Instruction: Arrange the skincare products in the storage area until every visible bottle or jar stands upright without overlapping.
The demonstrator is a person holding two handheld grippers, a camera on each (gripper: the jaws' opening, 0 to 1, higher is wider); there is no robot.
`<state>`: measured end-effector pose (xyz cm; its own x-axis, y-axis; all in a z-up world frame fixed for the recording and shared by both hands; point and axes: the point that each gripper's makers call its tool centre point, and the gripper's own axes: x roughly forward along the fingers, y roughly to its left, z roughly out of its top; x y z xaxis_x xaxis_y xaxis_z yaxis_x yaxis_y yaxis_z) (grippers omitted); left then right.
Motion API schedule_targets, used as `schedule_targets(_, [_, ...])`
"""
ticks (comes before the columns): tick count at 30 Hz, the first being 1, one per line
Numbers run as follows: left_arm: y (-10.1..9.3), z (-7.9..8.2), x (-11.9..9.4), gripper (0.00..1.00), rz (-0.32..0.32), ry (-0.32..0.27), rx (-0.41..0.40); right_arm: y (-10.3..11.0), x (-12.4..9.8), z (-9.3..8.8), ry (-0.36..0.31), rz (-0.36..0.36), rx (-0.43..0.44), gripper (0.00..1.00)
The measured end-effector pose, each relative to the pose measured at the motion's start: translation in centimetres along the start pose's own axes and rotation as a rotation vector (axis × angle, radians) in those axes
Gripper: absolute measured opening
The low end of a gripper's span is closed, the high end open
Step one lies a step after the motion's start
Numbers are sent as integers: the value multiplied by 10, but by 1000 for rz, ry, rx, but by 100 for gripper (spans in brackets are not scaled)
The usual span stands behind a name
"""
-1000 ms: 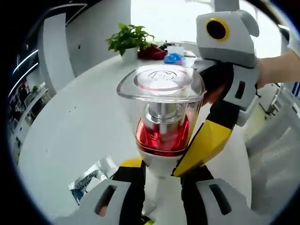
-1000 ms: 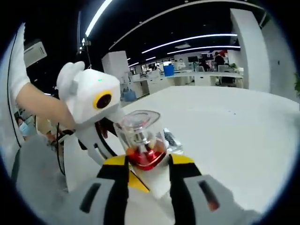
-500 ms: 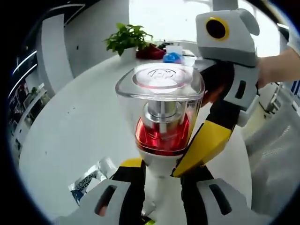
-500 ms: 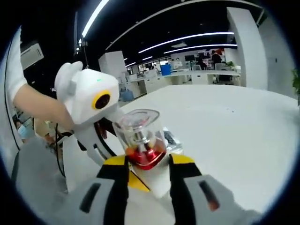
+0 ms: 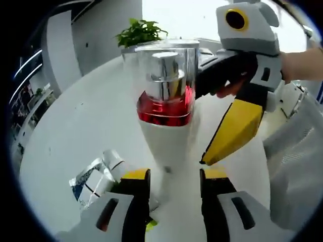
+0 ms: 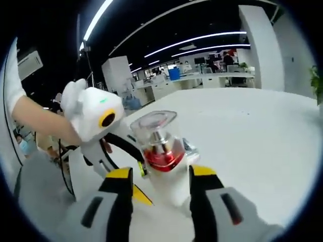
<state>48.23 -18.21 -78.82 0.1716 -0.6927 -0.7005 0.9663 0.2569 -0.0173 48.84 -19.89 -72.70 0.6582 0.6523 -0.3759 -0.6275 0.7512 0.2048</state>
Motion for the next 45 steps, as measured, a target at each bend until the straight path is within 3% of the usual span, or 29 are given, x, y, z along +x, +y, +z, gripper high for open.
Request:
schedule_targets(6, [-5, -22, -14, 41, 20, -1, -76, 12, -8, -8, 15, -5, 12, 55])
schedule_targets(12, [-6, -35, -36, 54, 72, -32, -179, 27, -18, -15, 18, -8, 43, 64])
schedule_targets(19, [-12, -50, -66, 57, 119, -82, -298, 44, -27, -24, 29, -9, 61, 70])
schedule_targets(25, [-22, -62, -84, 61, 140, -98, -351, 59, -37, -25, 25, -7, 73, 74])
schedule_targets(38, [-38, -83, -133, 74, 230, -147, -495, 88, -62, -16, -7, -6, 94, 83])
schedule_targets(45, [-53, -96, -153, 79, 276, -165, -542, 104, -74, -4, -60, -9, 123, 85])
